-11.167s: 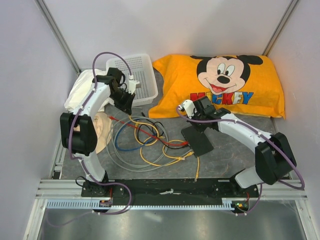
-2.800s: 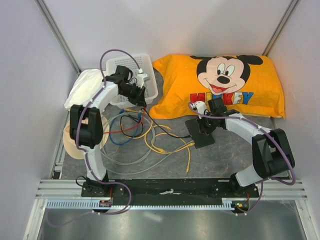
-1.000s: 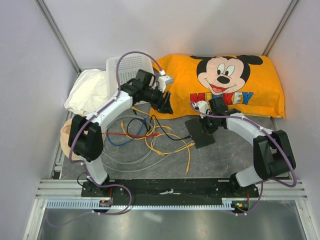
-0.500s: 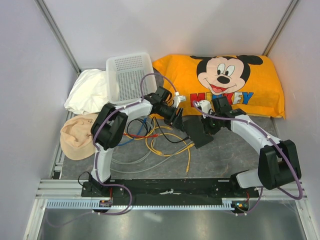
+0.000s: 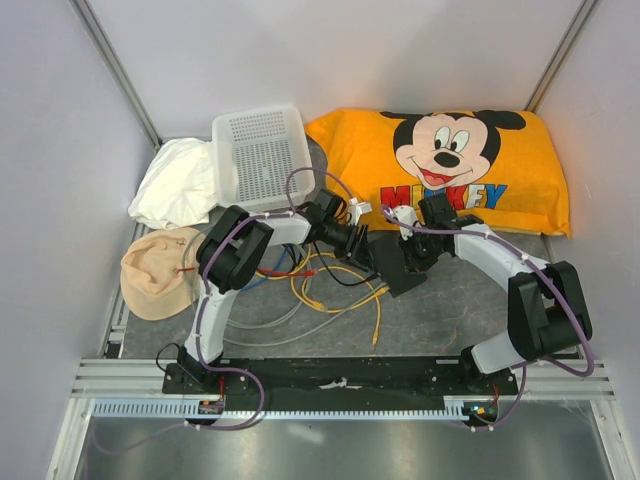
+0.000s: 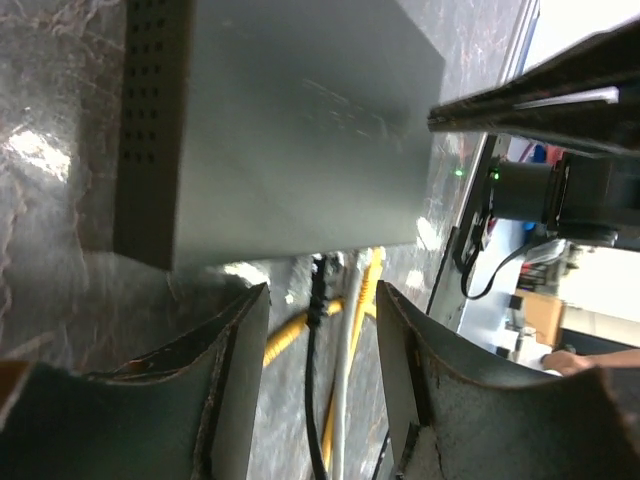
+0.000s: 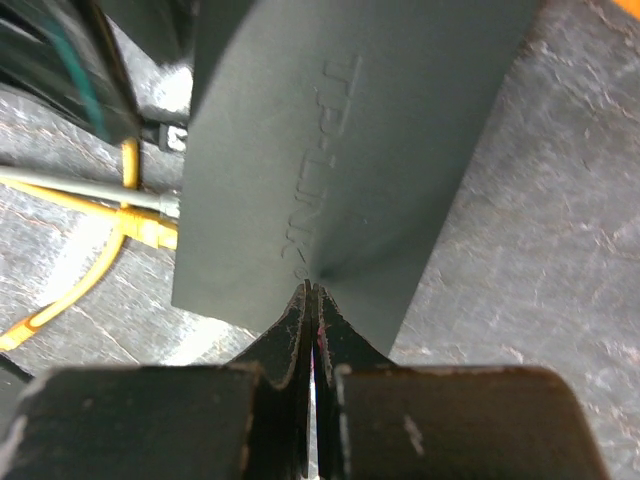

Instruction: Pull the plug from the switch port

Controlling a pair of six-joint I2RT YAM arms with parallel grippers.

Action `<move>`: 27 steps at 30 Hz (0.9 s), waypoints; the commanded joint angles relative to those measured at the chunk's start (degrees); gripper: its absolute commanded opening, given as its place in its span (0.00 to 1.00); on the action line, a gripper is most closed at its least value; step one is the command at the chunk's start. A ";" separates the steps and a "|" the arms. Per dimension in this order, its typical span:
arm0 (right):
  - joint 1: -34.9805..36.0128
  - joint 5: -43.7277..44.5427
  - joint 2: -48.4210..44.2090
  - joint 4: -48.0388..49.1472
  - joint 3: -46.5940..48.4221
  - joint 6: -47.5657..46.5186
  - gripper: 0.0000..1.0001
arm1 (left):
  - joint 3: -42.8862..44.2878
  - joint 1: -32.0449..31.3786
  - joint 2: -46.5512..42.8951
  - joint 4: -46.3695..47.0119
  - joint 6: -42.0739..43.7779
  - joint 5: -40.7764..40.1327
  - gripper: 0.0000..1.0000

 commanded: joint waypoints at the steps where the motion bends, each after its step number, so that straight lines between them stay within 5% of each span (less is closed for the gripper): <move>1: -0.01 -2.85 1.65 0.42 2.24 -0.42 0.00 | 1.37 -1.10 3.58 6.38 -5.53 2.66 0.53; 11: -0.01 -0.48 1.38 -0.37 1.71 -1.04 0.00 | 10.15 -1.99 8.34 6.83 -6.06 5.03 0.54; 19: -0.10 -0.48 1.65 -0.28 1.54 -1.48 0.00 | 0.41 -1.46 4.39 11.56 -6.32 5.39 0.54; 27: -0.10 0.05 2.53 -0.19 1.71 -1.48 0.00 | 1.28 -1.99 6.23 11.65 -7.99 2.58 0.48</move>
